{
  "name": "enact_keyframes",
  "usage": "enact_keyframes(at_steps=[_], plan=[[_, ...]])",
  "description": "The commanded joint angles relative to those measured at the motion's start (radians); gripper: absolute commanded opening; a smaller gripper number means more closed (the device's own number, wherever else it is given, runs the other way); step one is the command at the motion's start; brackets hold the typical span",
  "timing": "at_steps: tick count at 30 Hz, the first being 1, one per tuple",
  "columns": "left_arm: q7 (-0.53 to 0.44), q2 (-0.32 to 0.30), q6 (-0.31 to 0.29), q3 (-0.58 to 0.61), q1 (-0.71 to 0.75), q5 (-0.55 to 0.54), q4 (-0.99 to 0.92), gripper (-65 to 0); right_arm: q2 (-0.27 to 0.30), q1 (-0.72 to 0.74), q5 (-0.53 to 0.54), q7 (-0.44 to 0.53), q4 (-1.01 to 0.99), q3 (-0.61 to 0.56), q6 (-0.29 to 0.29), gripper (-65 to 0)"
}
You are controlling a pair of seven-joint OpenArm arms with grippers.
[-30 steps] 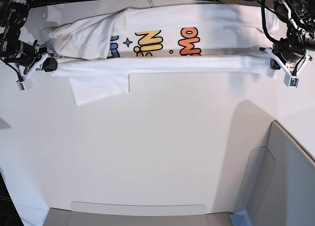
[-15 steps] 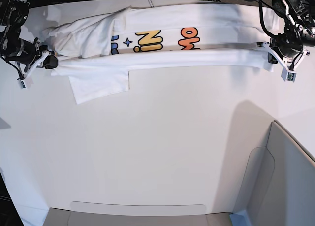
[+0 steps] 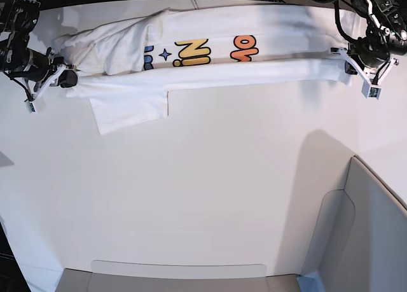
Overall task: Layout the t-shirt on the table in an organized manner, then fold the t-shirt properly
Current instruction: 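Lay the folded edge down and open both grippers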
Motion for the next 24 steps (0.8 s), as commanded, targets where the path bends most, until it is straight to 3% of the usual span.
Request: enact_keyframes(at_steps=[1, 4, 12, 24], plan=[[-0.014, -0.017, 0.002, 0.001, -0.005, 0.002, 0.013, -65.0, 0.02, -0.002, 0.008, 0.008, 0.014, 0.006, 0.0, -65.0], [-0.014, -0.017, 0.002, 0.064, 0.0, 0.003, 0.013, -65.0, 0.02, -0.003, 0.008, 0.006, 0.013, 0.006, 0.0, -65.0], [-0.014, -0.01, 0.002, 0.081, 0.028, 0.003, 0.013, -62.1, 0.022, -0.022, 0.008, 0.006, 0.02, 0.012, 0.0, -55.0], [-0.014, -0.01, 0.002, 0.047, 0.025, 0.003, 0.018, -61.9, 0.026, -0.016, 0.009, 0.008, 0.111, 0.07, 0.0, -54.5]])
